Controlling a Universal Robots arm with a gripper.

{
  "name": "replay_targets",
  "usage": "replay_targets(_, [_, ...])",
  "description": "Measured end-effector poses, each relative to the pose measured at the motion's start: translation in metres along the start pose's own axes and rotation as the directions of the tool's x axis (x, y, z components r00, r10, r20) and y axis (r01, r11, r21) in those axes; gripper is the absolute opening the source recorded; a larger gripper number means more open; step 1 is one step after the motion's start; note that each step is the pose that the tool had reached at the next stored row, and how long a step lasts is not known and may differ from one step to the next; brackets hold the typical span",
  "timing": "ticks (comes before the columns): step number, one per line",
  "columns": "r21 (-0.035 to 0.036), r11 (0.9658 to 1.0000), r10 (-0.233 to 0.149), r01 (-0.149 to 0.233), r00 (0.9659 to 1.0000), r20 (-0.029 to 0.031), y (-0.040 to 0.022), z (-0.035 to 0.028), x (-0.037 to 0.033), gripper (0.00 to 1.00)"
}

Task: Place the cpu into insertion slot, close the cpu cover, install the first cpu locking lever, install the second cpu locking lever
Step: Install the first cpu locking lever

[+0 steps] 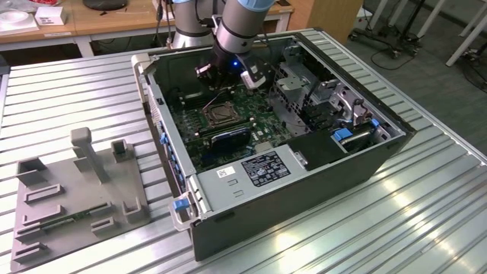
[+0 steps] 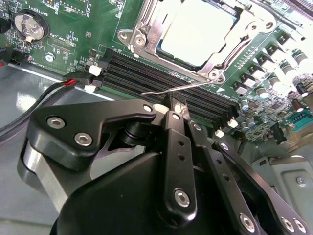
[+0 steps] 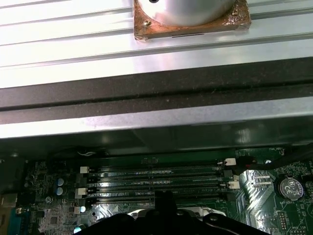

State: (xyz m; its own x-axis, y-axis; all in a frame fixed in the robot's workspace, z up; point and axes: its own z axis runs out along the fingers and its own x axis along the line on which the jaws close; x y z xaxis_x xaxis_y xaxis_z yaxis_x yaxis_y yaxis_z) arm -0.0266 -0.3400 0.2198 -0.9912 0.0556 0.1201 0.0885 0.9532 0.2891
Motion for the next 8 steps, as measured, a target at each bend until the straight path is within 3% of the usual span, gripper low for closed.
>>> replay_targets(8, [0.0004,1.0000,0.000,0.000,1.0000,-0.0001,-0.0013,0.0006,-0.0002,0.11])
